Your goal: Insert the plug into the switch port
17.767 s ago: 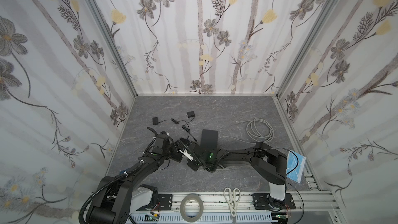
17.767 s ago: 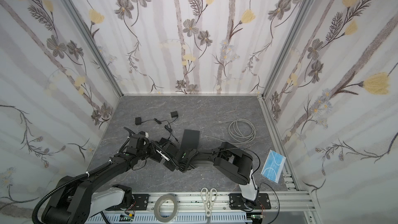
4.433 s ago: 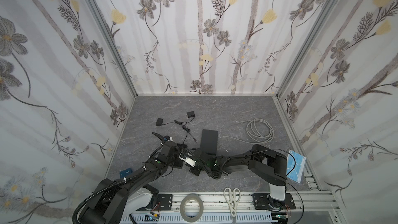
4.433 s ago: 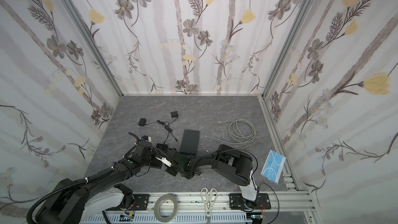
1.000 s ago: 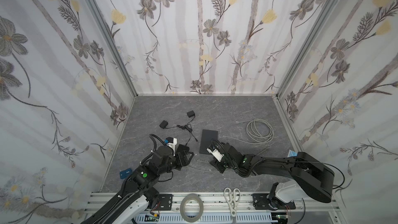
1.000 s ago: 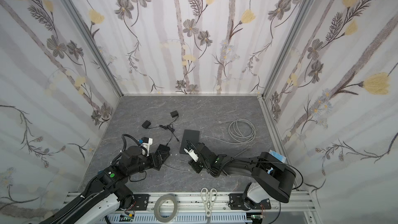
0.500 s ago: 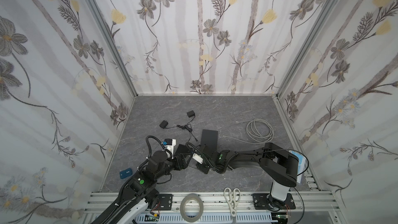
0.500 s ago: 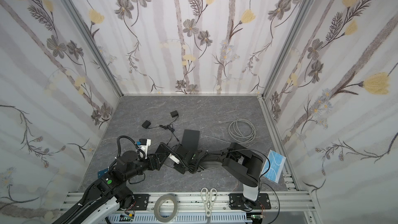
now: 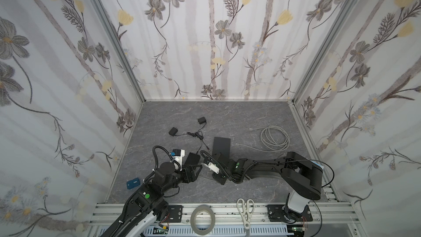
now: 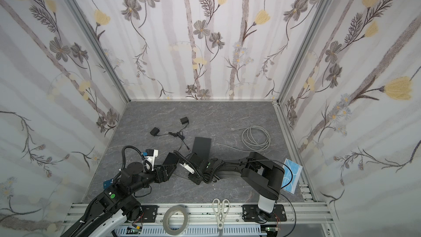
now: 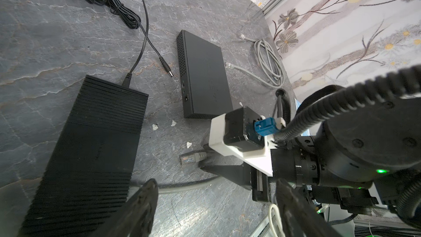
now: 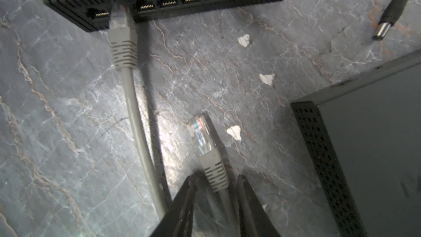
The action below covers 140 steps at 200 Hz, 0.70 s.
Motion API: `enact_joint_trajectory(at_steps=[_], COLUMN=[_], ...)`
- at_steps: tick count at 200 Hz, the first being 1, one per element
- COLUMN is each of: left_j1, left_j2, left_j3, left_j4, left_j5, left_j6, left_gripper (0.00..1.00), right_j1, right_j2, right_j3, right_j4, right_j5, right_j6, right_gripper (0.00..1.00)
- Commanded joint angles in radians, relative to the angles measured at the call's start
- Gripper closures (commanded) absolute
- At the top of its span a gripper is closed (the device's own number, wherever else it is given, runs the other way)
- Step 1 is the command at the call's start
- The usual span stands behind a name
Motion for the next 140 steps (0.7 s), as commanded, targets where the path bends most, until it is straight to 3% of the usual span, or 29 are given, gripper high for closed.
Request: enact_joint_trajectory(at_steps=[1, 37, 101, 111, 122, 140], left_j1=[0.002, 0.007, 0.014, 0.024, 0.039, 0.095], left_j2=[0.006, 0.019, 0.052, 0.09, 0.148, 0.26], left_j3=[0.003, 0.006, 0.006, 0.028, 0.057, 0.101], left_j4=[0.027, 0.016, -0.012, -0.021, -0.028, -0.016], left_j5=[-0.013, -0.028, -0.105, -0.132, -0.156, -0.145], left_j6=[-0.001, 0.0, -0.009, -0.004, 0.007, 0.028], left_gripper=[0.18, 0.18, 0.17, 0.19, 0.22, 0.23], right_j1=[0.0, -0.001, -0.033, -0.038, -0.065, -0.074], right_j2=[0.005, -0.002, -0.087, -0.099, -0.159, -0.271], right_j3=[-0.004, -0.001, 0.114, 0.126, 0.13, 0.091], right_j4=[-0.075, -0.055, -0.16, -0.166, -0.149, -0.08], right_j5=[-0.019, -0.003, 0.092, 0.094, 0.004, 0.05], right_j6=[-0.014, -0.036, -0.166, -0.177, -0.177, -0.15], right_gripper=[0.74, 0.98, 0.99, 0.99, 1.0, 1.0])
